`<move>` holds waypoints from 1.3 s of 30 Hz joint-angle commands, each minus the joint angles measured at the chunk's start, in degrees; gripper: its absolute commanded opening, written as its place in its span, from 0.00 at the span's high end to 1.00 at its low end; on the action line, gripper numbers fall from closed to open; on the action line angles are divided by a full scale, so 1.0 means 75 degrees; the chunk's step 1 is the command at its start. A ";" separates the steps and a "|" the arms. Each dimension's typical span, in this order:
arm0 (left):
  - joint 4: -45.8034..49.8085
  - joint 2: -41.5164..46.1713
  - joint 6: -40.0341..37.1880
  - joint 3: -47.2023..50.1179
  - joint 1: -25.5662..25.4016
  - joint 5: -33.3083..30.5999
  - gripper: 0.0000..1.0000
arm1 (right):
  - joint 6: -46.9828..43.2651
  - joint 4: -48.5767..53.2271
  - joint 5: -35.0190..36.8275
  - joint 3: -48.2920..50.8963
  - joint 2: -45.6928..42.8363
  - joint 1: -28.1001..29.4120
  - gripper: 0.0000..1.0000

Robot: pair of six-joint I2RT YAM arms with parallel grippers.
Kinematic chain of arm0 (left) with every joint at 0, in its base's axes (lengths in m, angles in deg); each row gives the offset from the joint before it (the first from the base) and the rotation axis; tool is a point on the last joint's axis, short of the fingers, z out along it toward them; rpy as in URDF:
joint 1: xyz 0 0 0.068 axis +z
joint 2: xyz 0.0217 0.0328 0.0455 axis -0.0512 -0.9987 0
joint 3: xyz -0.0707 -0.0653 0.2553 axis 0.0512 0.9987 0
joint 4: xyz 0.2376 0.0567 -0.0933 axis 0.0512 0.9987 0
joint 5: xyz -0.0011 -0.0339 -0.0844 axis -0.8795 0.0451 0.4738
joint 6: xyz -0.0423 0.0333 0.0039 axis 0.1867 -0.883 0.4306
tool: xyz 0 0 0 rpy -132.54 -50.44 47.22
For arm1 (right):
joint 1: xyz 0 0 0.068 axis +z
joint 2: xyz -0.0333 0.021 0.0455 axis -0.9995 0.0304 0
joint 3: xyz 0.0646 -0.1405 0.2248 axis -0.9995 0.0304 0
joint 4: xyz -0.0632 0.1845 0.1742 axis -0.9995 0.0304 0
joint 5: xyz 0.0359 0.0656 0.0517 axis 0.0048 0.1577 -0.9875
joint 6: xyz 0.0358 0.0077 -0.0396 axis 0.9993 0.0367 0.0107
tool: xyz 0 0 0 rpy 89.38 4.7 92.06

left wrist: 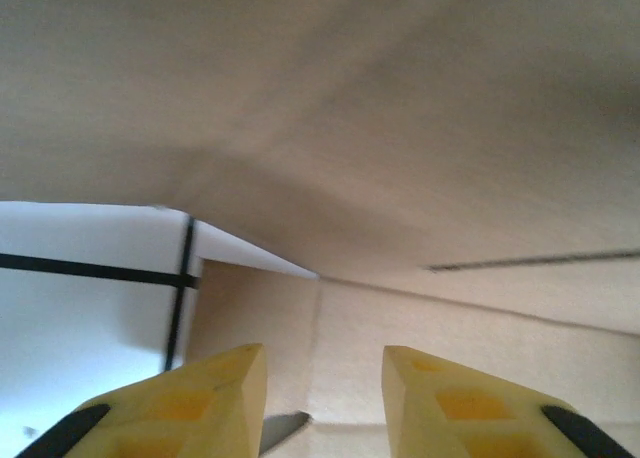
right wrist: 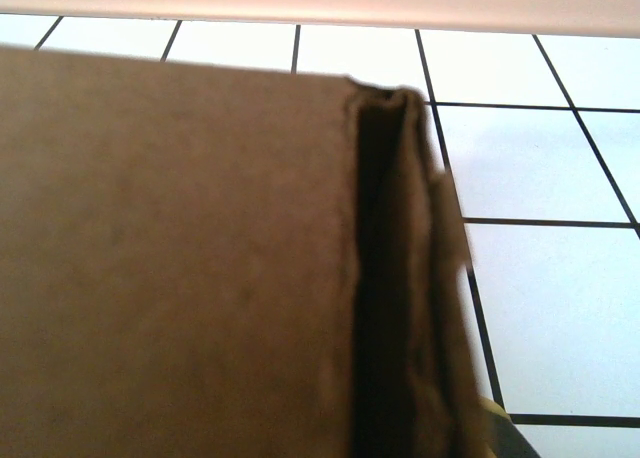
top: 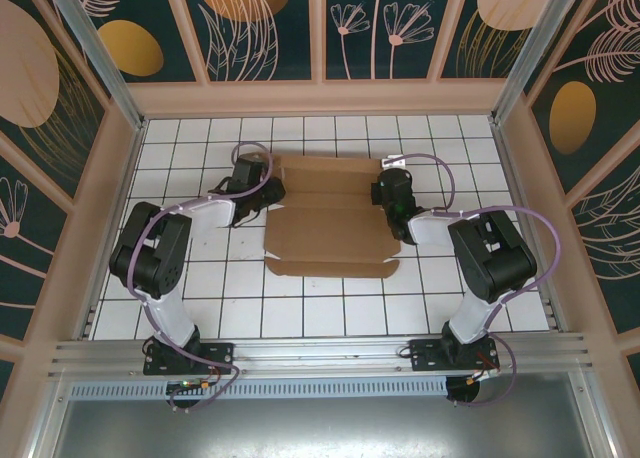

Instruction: Fold the paper box

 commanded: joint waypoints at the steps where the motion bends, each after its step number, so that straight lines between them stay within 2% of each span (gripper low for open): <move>1: 0.0046 -0.0239 -0.0152 -0.0123 0.0187 -0.0220 0.59 | 0.0055 0.0088 -0.0231 0.0014 -0.0094 -0.0042 1.00; 6: -0.0153 -0.0708 -0.0102 -0.0253 0.0196 0.0225 0.51 | 0.0106 0.0073 -0.0359 0.0001 -0.0029 -0.0042 1.00; 12: -0.0320 -0.0974 -0.0084 -0.0266 0.0203 0.0278 0.50 | 0.0136 0.0079 -0.0531 -0.0038 -0.0063 -0.0042 1.00; 20: -0.1419 -0.0619 0.0118 0.0018 0.0194 0.1145 0.51 | 0.0187 0.0068 -0.0785 -0.0038 -0.0016 0.0005 1.00; 29: -0.2409 -0.0928 0.0615 0.0367 0.0125 0.2160 0.53 | 0.0218 0.0150 -0.0964 -0.0143 0.0044 0.0005 1.00; 34: -0.2664 -0.1110 0.0753 0.0368 0.0020 0.2310 0.53 | 0.0241 0.0235 -0.1066 -0.0214 0.0105 0.0005 1.00; 39: -0.2397 -0.1086 0.0516 0.0239 -0.0120 0.2175 0.52 | 0.0166 0.0355 -0.1061 -0.0296 0.0135 0.0006 1.00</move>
